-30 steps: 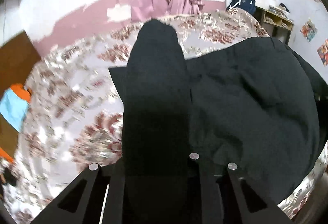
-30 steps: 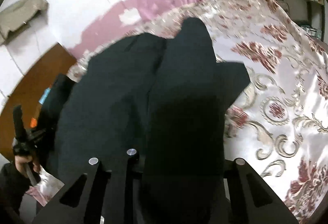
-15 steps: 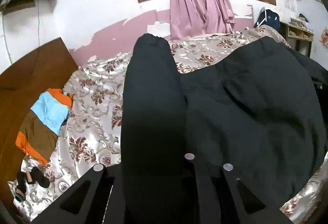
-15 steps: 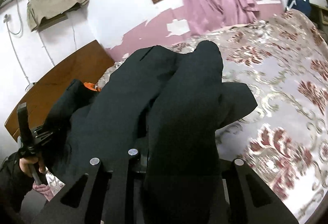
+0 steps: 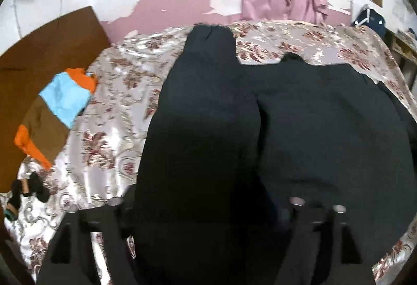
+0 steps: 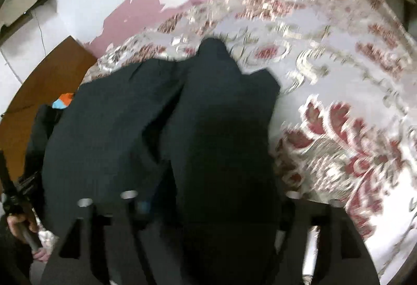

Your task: Fold large clothes

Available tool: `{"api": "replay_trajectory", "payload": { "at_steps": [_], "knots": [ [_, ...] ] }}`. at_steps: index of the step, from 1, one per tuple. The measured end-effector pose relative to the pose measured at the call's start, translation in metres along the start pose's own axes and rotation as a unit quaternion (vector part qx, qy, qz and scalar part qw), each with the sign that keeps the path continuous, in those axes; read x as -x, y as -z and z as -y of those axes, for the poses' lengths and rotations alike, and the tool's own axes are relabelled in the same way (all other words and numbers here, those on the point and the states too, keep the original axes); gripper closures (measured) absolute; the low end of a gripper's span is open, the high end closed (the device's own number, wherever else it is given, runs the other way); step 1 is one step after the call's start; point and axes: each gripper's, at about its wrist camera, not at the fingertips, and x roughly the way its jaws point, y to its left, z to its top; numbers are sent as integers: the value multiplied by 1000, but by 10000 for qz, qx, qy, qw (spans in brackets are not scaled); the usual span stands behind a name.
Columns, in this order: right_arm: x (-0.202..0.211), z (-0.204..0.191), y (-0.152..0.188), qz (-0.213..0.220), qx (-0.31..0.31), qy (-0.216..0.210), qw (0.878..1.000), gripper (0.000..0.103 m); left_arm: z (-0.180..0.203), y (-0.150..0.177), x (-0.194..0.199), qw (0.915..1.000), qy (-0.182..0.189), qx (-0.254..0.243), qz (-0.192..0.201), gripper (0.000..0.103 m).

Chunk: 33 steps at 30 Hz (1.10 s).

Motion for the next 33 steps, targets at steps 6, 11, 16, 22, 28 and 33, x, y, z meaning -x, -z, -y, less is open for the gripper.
{"api": "replay_trajectory", "payload": {
  "at_steps": [6, 11, 16, 22, 28, 33],
  "knots": [
    [31, -35, -15, 631, 813, 497, 9934, 11, -11, 2, 25, 9985, 144, 502, 162, 18],
    [69, -54, -26, 1068, 1171, 451, 9863, 6, -13, 6, 61, 9944, 333, 806, 596, 10],
    [101, -75, -19, 1361, 1236, 263, 9826, 4, -1, 12, 96, 9914, 728, 691, 837, 8],
    [131, -85, -3, 1565, 1204, 136, 9802, 3, 13, 20, 138, 9878, 862, 582, 1159, 5],
    [160, -89, 11, 1841, 1266, 69, 9747, 2, 22, 36, 178, 9829, 898, 585, 1495, 3],
    [187, -98, 30, 2076, 1337, -8, 9690, 2, 31, 54, 205, 9804, 921, 559, 1647, 2]
  ]
}}
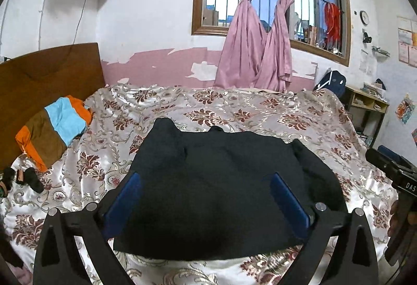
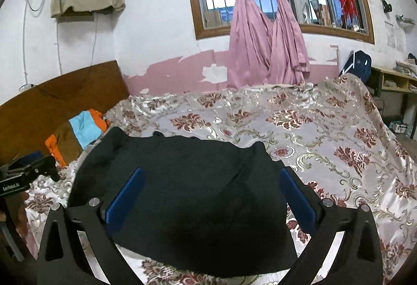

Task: Fold large clothes
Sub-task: 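Open both tools and pull them back from the folded jacket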

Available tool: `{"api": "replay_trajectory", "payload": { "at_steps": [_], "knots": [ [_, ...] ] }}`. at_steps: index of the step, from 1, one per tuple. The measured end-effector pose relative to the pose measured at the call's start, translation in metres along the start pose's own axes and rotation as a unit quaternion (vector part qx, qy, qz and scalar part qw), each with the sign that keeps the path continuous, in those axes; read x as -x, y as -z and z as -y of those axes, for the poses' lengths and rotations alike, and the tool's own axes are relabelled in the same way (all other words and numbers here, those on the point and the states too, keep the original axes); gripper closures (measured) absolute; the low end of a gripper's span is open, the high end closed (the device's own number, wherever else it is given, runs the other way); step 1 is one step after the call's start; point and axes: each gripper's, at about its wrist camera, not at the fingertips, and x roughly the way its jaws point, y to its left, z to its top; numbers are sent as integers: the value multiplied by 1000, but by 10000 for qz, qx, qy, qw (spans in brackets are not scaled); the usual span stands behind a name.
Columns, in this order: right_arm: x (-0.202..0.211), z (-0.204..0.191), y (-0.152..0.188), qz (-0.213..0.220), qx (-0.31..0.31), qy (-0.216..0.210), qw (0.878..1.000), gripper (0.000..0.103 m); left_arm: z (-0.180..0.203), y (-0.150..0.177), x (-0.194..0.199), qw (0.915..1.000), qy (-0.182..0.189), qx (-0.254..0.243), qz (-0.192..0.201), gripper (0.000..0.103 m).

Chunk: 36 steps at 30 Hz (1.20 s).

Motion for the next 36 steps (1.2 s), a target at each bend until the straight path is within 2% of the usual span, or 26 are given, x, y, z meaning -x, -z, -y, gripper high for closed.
{"api": "replay_trajectory", "payload": {
  "at_steps": [10, 21, 36],
  "knots": [
    [56, -16, 24, 409, 177, -117, 9989, 2, 22, 22, 60, 9991, 85, -55, 411, 0],
    [94, -21, 52, 544, 247, -203, 9980, 2, 27, 55, 99, 9977, 34, -101, 668, 0],
    [116, -33, 88, 639, 216, -230, 9975, 2, 16, 89, 114, 9986, -192, -94, 478, 0]
  ]
}}
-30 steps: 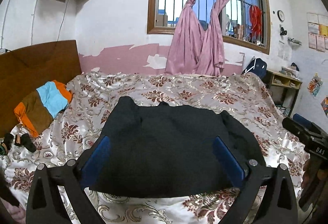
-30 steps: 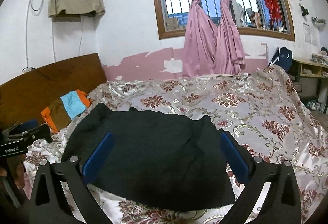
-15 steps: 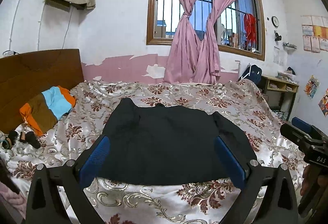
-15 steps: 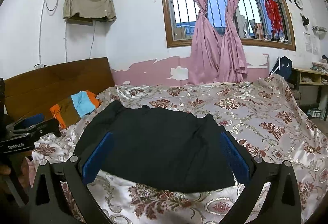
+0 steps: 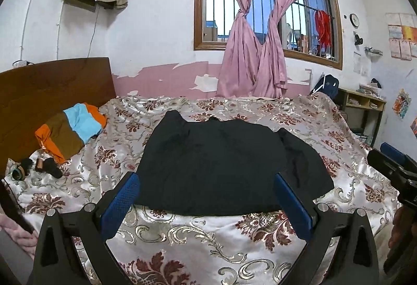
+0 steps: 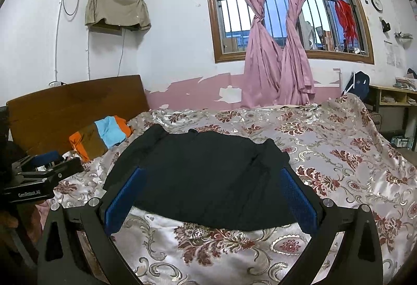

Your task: Fold large clothes

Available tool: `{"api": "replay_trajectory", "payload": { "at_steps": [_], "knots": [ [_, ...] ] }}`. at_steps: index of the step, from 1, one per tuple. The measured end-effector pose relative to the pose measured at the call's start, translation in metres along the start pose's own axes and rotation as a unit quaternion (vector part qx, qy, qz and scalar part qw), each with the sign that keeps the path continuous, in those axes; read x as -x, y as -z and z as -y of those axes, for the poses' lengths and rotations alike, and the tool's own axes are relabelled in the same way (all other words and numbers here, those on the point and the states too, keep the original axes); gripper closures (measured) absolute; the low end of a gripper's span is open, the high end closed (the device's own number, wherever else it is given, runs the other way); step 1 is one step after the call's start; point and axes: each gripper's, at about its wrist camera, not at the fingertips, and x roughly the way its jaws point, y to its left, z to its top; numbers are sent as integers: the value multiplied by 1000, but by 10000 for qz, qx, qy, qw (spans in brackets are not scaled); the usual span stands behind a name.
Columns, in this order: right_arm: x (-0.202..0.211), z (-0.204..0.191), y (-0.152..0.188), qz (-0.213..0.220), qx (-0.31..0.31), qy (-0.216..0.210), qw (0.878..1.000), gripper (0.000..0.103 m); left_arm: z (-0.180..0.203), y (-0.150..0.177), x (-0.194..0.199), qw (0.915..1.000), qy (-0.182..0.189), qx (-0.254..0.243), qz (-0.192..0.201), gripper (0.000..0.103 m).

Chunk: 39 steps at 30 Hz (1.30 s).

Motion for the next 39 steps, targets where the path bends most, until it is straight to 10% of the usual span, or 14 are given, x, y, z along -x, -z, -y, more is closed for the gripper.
{"api": "replay_trajectory", "payload": {
  "at_steps": [39],
  "knots": [
    [-14, -8, 76, -587, 124, 247, 9979, 2, -12, 77, -19, 9988, -304, 61, -386, 0]
  ]
}}
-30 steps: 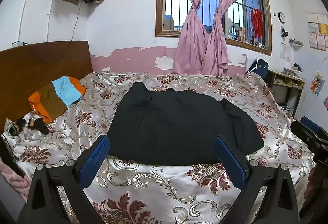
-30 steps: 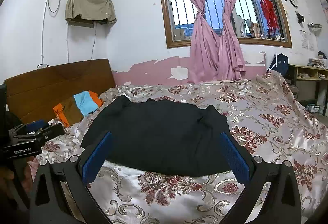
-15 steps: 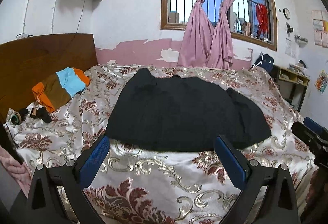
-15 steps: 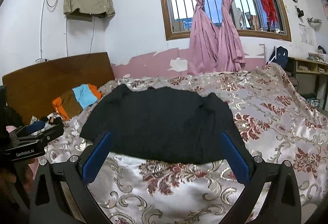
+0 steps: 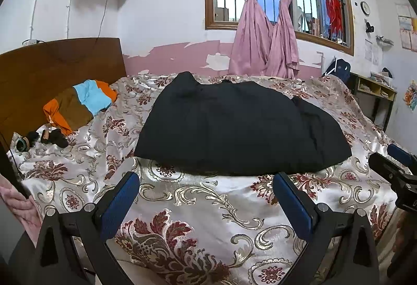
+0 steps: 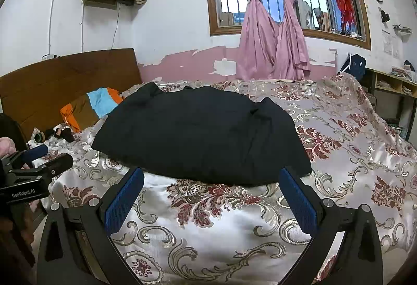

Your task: Fold large clothes

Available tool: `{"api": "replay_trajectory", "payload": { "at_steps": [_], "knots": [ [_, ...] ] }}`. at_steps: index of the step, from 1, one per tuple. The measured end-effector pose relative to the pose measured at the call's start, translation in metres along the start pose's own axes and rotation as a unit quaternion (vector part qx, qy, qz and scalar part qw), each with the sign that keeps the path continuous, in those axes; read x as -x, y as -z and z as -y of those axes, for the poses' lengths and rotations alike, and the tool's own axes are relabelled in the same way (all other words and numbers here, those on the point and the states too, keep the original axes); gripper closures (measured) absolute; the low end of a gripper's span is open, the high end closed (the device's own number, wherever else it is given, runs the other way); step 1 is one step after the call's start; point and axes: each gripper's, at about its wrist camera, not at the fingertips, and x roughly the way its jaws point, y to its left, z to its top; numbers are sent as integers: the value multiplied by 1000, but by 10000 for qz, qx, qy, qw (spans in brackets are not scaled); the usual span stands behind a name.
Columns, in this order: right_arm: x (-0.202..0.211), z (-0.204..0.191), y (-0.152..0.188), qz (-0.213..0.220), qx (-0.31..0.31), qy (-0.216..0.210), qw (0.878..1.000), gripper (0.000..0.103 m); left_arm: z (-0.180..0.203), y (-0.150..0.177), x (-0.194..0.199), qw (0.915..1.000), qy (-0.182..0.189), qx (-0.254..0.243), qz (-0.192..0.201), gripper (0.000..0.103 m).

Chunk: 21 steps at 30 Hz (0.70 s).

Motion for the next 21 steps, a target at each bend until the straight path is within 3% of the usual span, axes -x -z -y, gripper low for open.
{"api": "replay_trajectory", "payload": {
  "at_steps": [21],
  "knots": [
    [2, 1, 0, -2, -40, 0, 10000, 2, -3, -2, 0, 10000, 65, -54, 31, 0]
  ]
}}
